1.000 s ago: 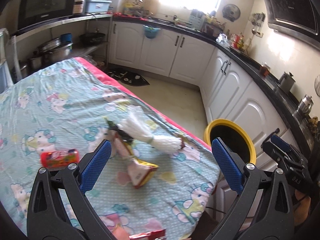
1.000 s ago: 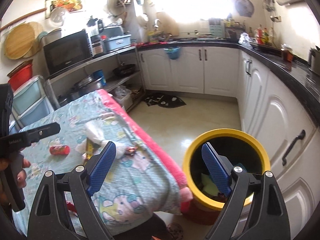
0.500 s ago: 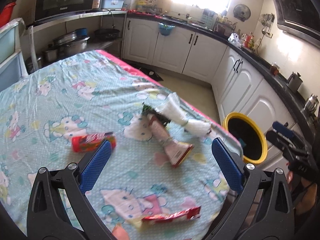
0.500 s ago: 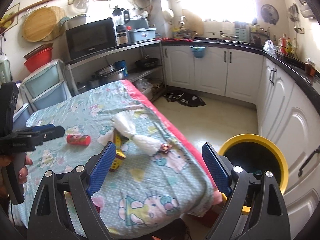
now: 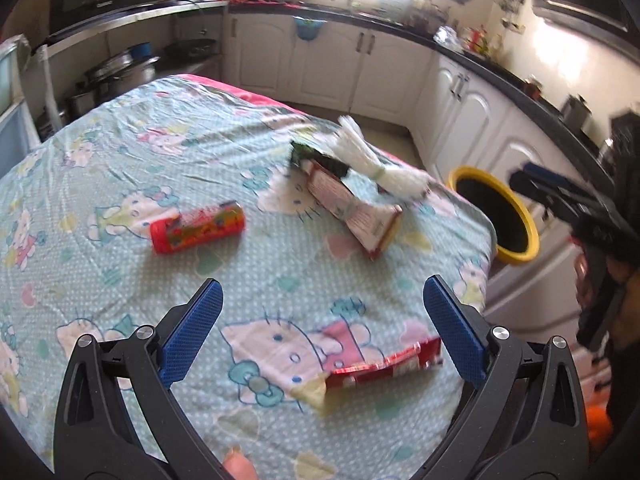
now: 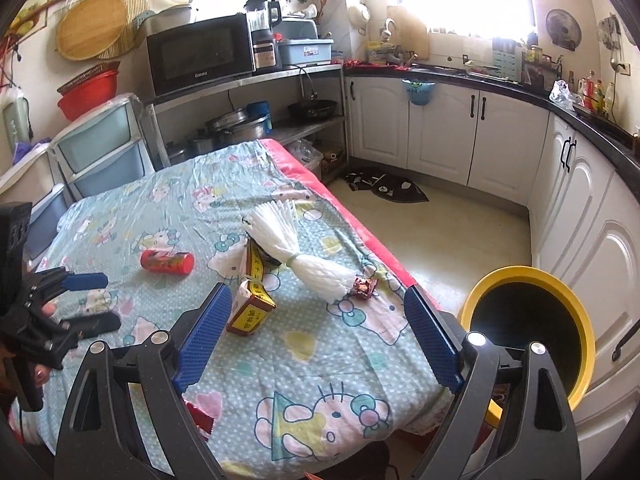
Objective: Collect trash
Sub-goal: 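Move both open tools back over the bed toward the remaining items, then grasp the red snack wrapper with the left tool while the right tool grasps the white mesh bag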
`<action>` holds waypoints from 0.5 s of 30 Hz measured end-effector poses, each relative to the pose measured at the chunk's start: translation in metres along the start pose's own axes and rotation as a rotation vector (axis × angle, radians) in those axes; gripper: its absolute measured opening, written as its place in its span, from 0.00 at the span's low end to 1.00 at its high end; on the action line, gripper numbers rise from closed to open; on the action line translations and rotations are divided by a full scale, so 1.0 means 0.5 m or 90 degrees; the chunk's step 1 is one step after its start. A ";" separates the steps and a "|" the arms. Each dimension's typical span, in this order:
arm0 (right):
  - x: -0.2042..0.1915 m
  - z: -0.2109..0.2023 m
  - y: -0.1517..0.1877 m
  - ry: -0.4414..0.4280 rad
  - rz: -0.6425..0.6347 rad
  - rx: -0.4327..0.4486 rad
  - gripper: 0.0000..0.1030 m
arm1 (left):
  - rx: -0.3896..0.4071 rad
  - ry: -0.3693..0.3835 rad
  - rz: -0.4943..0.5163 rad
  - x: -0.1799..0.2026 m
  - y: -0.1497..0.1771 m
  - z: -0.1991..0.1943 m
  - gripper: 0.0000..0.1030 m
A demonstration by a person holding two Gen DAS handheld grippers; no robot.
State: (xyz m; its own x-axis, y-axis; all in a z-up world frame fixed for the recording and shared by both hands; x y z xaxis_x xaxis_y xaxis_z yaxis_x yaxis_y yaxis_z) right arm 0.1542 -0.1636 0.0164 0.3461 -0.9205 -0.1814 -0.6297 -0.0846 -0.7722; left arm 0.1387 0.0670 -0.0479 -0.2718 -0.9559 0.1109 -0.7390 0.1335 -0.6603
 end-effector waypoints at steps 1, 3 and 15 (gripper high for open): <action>0.000 0.006 0.001 0.001 -0.003 -0.003 0.83 | -0.006 0.010 0.013 0.006 0.008 0.003 0.90; 0.001 0.020 0.000 0.005 -0.012 -0.008 0.83 | -0.011 0.022 0.038 0.015 0.020 0.009 0.90; 0.021 0.155 0.009 0.038 -0.065 -0.086 0.83 | -0.031 0.112 0.145 0.055 0.070 0.056 0.90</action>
Point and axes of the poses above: each gripper's, at about its wrist camera, not at the fingertips, and z roughly the way its jaws point, x to its right, y to its underside, the point moved 3 cm from there along z, roughly the way its jaws point, and after that the axes turned 5 degrees about z, right-handed, at the moved point
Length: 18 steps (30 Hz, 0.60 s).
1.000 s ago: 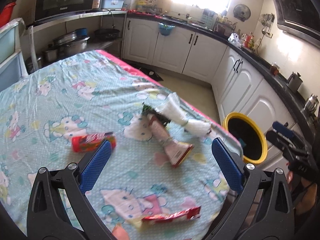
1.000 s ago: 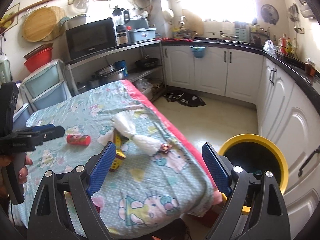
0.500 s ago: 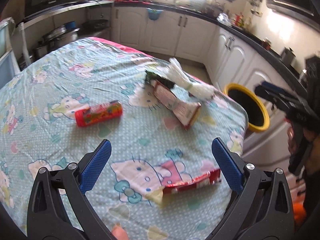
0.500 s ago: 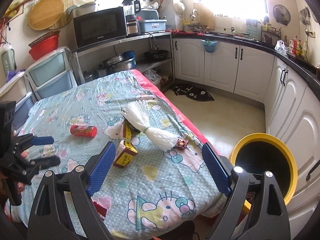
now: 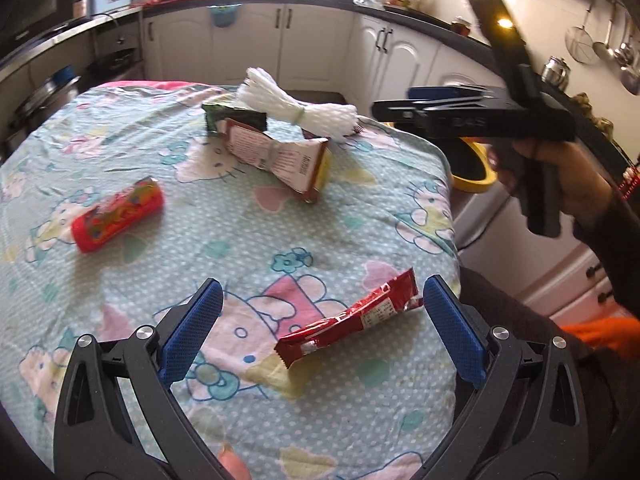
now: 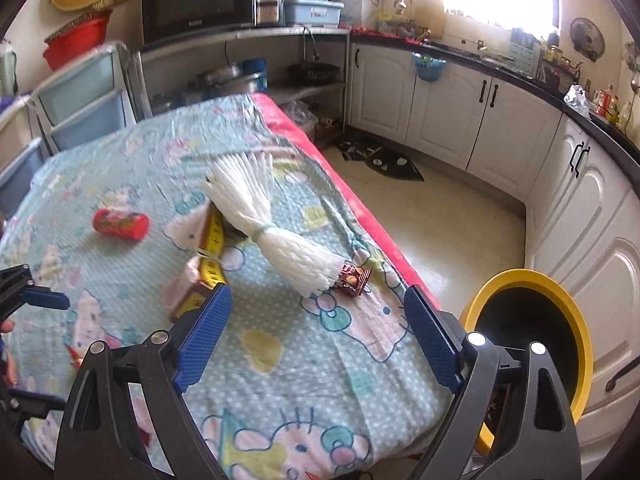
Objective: Collect trash
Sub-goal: 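Grasp the red snack wrapper with the left tool while the right tool grasps the white mesh bag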
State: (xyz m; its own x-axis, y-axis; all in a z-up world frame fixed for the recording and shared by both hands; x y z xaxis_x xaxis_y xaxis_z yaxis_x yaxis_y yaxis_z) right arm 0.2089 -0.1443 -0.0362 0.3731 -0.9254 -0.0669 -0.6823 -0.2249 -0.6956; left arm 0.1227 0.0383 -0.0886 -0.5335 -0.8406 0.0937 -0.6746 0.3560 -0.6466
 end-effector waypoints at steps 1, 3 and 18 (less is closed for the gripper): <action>0.001 0.011 -0.002 -0.002 -0.001 -0.009 0.83 | -0.001 0.002 0.007 0.001 0.002 0.004 0.90; 0.003 0.028 -0.004 -0.002 -0.004 -0.020 0.83 | -0.009 0.008 0.028 0.003 0.007 0.016 0.89; -0.015 0.111 -0.041 -0.006 -0.056 -0.057 0.82 | -0.027 0.053 0.104 0.025 0.030 0.048 0.44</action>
Point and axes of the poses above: each gripper's, at about its wrist camera, not at the fingertips, and z roughly the way its jaws point, x to its right, y to its underside, the point moved 3 cm from there along z, roughly the way its jaws point, and after that the axes turned 5 degrees about z, right-handed, at the moved point
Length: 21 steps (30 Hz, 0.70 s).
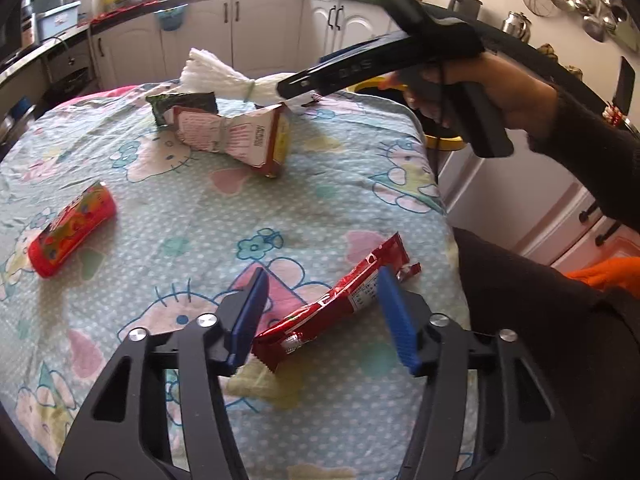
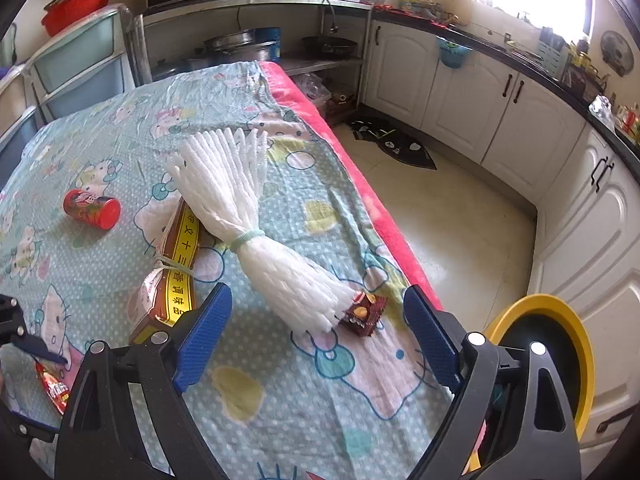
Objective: Collect trash
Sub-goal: 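Grasp the red snack wrapper with the left tool while the right tool grasps the white mesh bag, then carry the red wrapper and white mesh bag over the yellow bin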
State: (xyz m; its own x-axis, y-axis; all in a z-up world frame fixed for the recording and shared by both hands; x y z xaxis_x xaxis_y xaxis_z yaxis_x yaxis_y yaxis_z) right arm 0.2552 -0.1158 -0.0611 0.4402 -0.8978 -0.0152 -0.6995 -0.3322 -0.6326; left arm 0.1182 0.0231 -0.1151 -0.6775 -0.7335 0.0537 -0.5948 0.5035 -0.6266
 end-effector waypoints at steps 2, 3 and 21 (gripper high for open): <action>-0.008 0.008 -0.004 -0.009 -0.014 -0.006 0.81 | -0.001 0.001 0.011 0.006 0.001 0.000 0.38; -0.013 0.012 -0.005 -0.014 -0.024 -0.010 0.81 | 0.000 0.003 0.011 0.006 0.001 -0.002 0.34; -0.071 0.024 0.037 -0.060 -0.110 -0.054 0.20 | 0.007 -0.008 0.015 0.026 -0.003 -0.021 0.06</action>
Point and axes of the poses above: each gripper's, at about its wrist camera, not at the fingertips, and z roughly the way its jaws point, x to its right, y to its underside, the point moved 3 cm from there along z, roughly the way its jaws point, and after that the axes turned 5 degrees about z, right-handed, at the moved point
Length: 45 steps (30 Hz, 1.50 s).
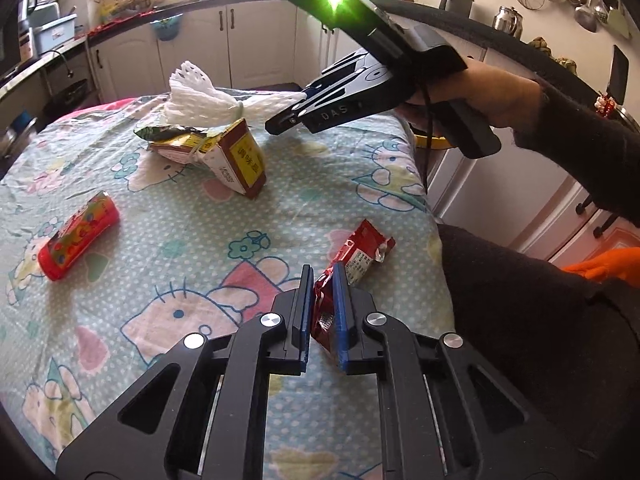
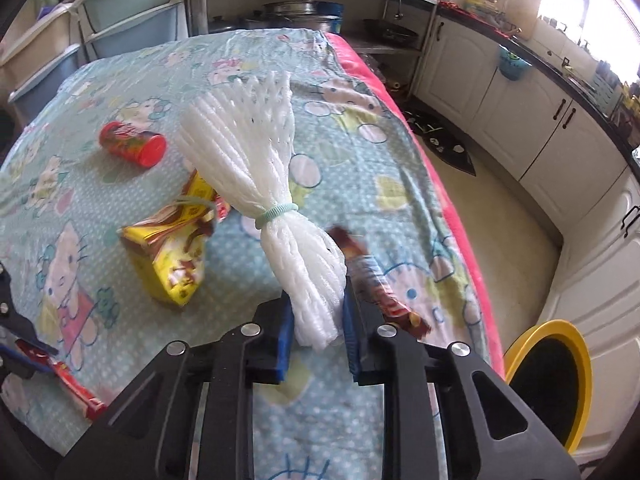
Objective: Collect trash
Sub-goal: 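Carry the red wrapper and white mesh bag over the yellow bin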
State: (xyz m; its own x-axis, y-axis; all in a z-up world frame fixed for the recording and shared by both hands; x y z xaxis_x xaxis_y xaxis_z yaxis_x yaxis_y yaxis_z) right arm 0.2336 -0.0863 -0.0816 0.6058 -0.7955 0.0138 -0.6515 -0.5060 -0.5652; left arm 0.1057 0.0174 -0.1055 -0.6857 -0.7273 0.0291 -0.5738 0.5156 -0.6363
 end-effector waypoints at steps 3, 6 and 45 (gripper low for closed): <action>-0.001 -0.015 0.009 -0.016 0.017 0.008 0.19 | -0.004 -0.008 -0.001 0.005 -0.003 -0.001 0.05; -0.002 -0.036 0.019 -0.025 0.031 0.021 0.19 | 0.004 -0.008 -0.018 0.005 -0.010 -0.006 0.05; 0.176 -0.273 0.126 0.022 0.218 0.148 0.19 | 0.074 -0.050 -0.128 0.003 -0.292 0.004 0.02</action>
State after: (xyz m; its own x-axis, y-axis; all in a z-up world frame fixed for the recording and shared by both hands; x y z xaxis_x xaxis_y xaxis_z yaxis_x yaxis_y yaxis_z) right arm 0.1837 -0.2338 -0.0036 0.3531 -0.9177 -0.1822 -0.6905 -0.1242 -0.7126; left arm 0.1894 -0.0599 -0.0143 -0.5235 -0.8453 0.1069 -0.6367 0.3048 -0.7083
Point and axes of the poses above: each gripper's, at about its wrist camera, not at the fingertips, and z roughly the way its jaws point, x to its right, y to its underside, the point moved 3 cm from there along z, roughly the way its jaws point, and after that the axes turned 5 degrees about z, right-handed, at the moved point
